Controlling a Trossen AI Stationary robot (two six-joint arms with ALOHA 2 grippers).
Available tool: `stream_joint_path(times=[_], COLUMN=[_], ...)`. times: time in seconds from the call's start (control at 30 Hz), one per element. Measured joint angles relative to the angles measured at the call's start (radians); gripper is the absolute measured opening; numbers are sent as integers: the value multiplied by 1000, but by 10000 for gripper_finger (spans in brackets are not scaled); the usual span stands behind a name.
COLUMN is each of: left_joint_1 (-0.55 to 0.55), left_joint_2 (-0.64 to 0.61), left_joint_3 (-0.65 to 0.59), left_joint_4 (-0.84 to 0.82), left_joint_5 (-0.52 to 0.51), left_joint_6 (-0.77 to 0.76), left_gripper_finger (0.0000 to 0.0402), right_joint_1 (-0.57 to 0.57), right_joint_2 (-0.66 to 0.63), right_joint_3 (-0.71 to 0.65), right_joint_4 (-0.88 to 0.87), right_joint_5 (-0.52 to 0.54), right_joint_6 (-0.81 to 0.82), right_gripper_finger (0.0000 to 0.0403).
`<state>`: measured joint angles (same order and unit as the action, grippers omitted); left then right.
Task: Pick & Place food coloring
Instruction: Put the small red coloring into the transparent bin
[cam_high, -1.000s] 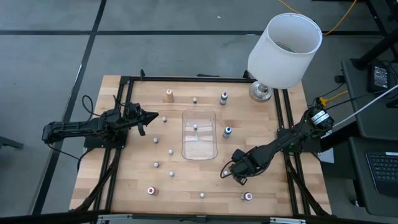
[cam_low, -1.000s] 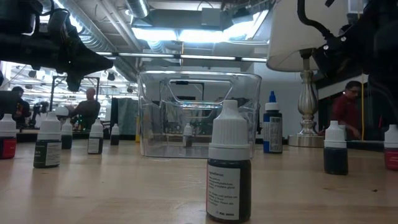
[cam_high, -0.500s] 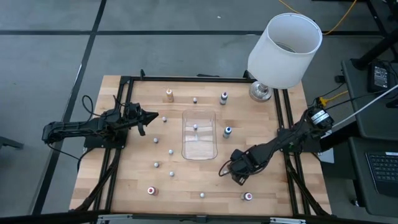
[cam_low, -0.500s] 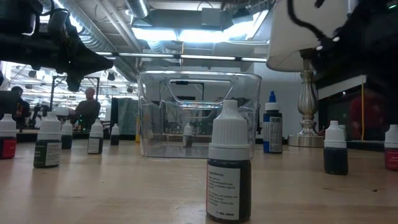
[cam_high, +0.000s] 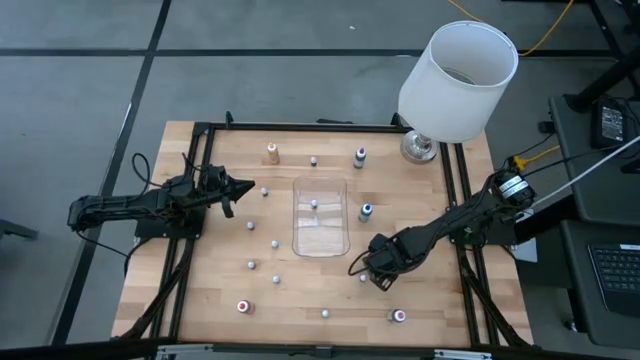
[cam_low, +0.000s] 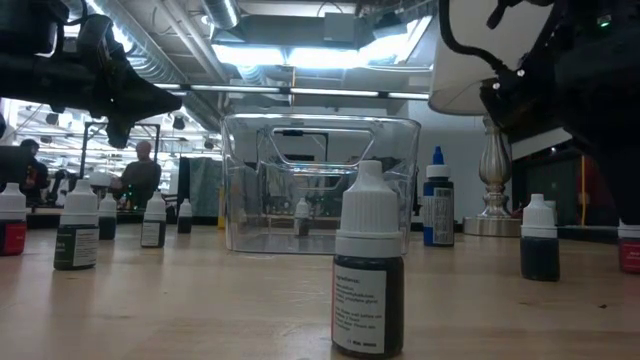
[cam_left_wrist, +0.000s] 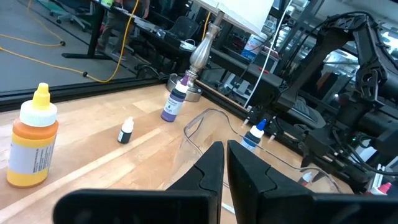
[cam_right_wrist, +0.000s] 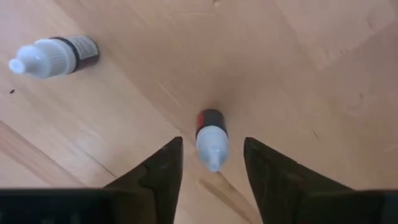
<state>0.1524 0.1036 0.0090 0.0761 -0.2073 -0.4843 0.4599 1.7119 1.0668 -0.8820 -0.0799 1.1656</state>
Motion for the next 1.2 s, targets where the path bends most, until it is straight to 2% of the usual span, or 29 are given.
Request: stream_joint_path(times=[0.5, 0.73, 0.93, 1.2], left_joint_1=[0, 0, 0, 0], left_joint_2=[0, 0, 0, 0], left_joint_3=[0, 0, 0, 0], left_joint_4=[0, 0, 1, -1], left_joint_5=[0, 0, -8, -8], left_joint_6=[0, 0, 7, 8], left_gripper_finger=[18, 18, 18, 18], right_joint_1=[0, 0, -22, -35], right_joint_2=[-1, -7, -91, -238], right_joint_3=[0, 29, 219, 598], right_joint_4=[0, -39, -300, -652], right_joint_5=[-2, -2, 20, 233], right_joint_6=[0, -29, -125, -200], right_gripper_finger=[58, 66, 57, 65])
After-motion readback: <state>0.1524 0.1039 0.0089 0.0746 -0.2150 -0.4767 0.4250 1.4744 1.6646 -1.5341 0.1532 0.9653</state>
